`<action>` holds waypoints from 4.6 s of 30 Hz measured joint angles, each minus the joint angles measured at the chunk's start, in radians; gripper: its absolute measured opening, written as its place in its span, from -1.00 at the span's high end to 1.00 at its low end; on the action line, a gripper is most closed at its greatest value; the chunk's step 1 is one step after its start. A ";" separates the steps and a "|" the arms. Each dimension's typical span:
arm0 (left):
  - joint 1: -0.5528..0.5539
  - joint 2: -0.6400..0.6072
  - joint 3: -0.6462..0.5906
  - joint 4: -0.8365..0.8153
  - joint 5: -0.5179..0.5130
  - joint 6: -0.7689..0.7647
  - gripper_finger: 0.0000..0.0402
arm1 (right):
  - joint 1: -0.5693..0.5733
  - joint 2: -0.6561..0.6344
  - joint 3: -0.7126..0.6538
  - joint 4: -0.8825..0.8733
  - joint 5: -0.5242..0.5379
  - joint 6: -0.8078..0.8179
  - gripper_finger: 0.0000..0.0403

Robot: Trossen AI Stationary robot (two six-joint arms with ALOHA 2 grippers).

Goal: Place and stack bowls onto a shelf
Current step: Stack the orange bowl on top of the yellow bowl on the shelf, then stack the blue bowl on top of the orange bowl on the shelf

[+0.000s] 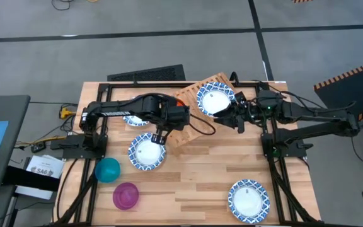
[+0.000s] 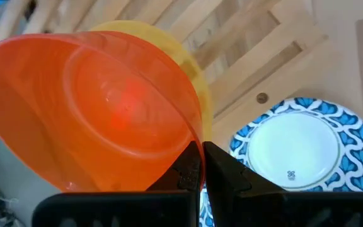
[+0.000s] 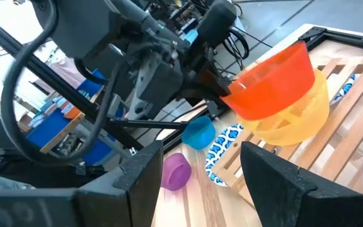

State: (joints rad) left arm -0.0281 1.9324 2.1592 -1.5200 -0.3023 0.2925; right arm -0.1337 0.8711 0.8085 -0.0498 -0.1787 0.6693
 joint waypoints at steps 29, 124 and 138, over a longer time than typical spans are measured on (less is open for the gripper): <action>0.000 -0.003 -0.003 0.025 -0.074 0.064 0.44 | 0.000 0.000 0.000 -0.002 0.011 -0.018 -0.19; -0.641 -0.611 -1.287 0.456 0.183 -0.539 0.19 | 0.002 0.134 0.000 0.116 0.095 0.037 -0.19; -0.678 -0.605 -1.412 0.569 0.173 -0.469 0.19 | 0.002 0.132 0.000 0.107 0.072 0.030 -0.19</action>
State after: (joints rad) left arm -0.7061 1.3277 0.7473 -0.9511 -0.1294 -0.1761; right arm -0.1314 1.0027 0.8082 0.0573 -0.1069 0.6991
